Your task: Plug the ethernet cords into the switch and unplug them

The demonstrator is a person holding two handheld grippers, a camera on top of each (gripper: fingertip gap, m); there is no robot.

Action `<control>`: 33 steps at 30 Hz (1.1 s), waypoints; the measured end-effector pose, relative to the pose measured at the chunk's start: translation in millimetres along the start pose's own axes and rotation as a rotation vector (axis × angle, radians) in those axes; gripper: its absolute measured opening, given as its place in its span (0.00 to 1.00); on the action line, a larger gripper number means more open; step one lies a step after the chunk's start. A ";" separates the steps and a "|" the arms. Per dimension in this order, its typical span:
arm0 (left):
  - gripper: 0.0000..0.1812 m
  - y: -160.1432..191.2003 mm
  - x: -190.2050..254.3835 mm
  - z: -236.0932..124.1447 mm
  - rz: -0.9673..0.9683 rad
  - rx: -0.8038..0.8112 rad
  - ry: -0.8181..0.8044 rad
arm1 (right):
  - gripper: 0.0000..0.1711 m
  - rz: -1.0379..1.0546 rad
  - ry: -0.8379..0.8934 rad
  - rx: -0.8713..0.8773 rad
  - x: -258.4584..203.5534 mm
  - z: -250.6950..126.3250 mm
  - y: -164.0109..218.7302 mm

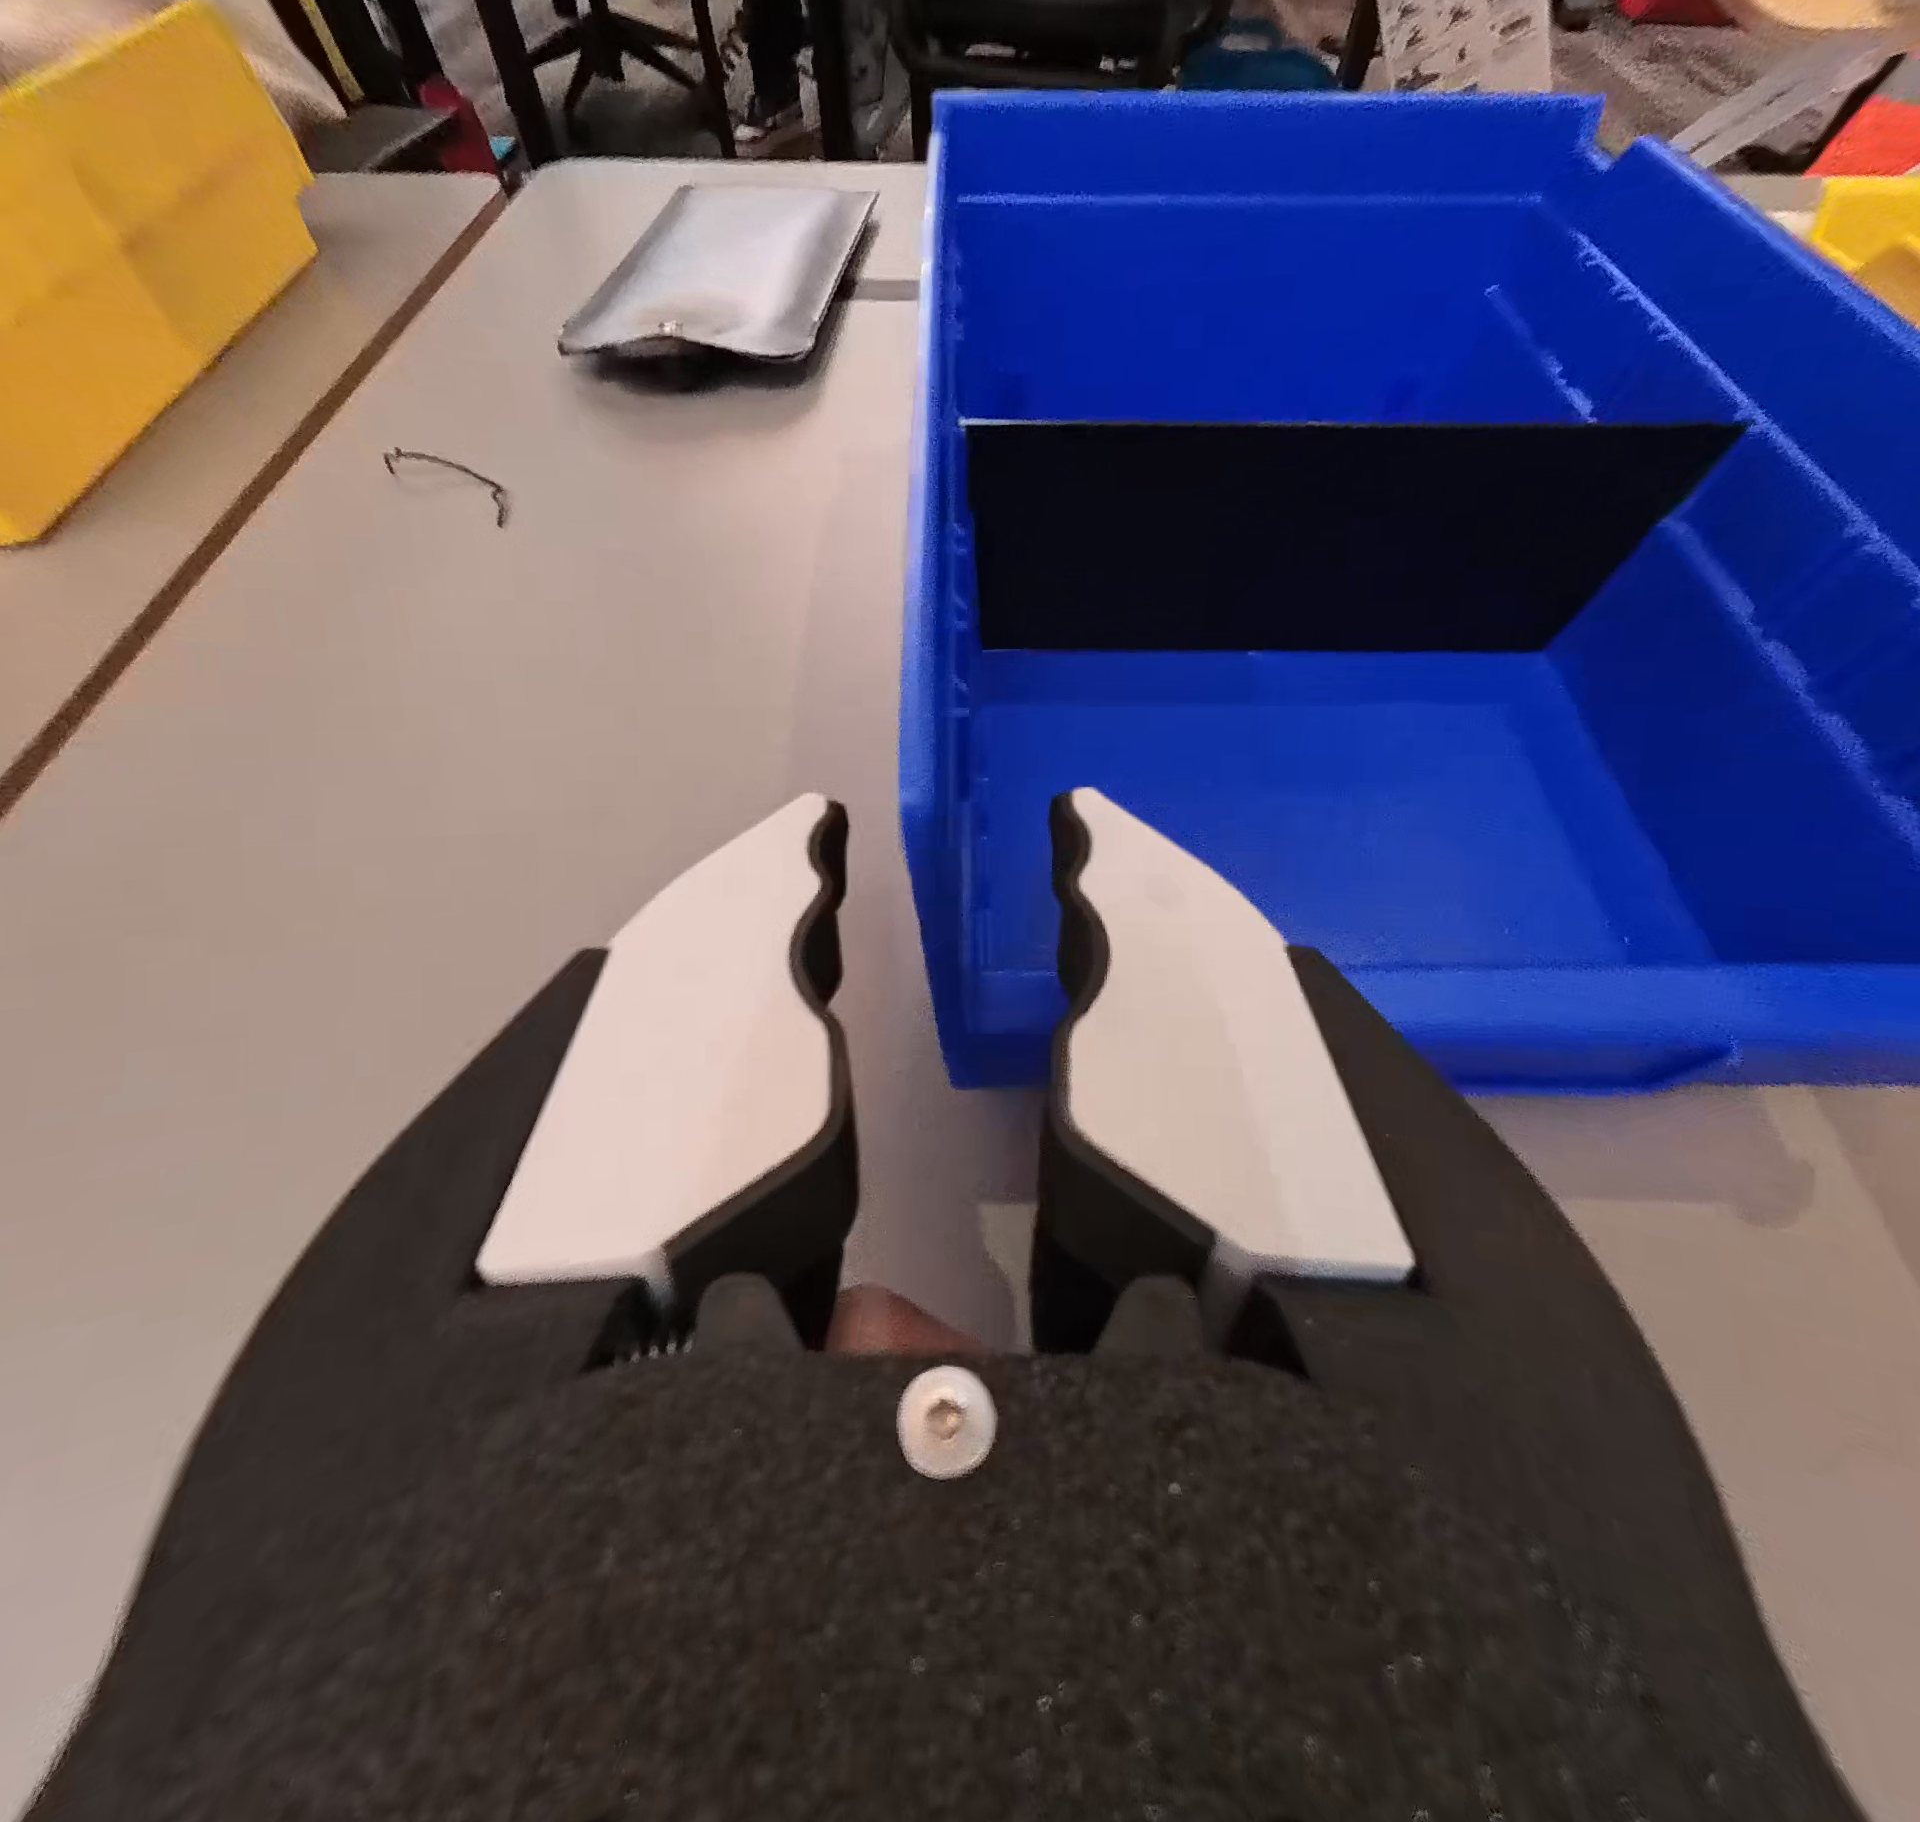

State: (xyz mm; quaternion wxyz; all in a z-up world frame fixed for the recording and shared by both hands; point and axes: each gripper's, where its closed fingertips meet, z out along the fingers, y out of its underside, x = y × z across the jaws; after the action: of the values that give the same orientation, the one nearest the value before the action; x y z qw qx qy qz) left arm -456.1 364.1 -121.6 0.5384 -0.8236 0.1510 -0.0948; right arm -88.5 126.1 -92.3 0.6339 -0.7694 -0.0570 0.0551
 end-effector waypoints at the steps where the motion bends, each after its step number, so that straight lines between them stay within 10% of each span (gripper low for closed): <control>1: 0.19 1.7 -0.9 4.4 -0.025 -0.012 0.002 | 0.16 0.018 -0.005 0.016 1.2 -3.8 -1.9; 3: 0.03 5.5 -2.2 11.7 -0.073 -0.037 0.021 | 0.15 -0.005 0.017 0.026 6.7 -11.0 -2.2; 15: 0.02 19.0 4.4 -11.5 -0.055 -0.091 0.001 | 0.11 -0.297 -0.030 0.148 -70.1 -12.6 -23.3; 31: 0.01 68.7 -14.2 -122.8 -0.125 -0.118 -0.142 | 0.33 -0.084 -0.152 -0.179 -240.2 127.4 -5.7; 33: 0.02 72.3 -15.7 -130.7 -0.104 -0.117 -0.164 | 0.22 -0.077 -0.088 -0.246 -236.1 136.7 4.4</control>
State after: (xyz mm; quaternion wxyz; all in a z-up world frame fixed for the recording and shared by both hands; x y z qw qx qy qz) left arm -523.1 230.4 -135.1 0.4944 -0.8653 0.0688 -0.0461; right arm -343.0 220.5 -119.7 0.5331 -0.8355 -0.1206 0.0573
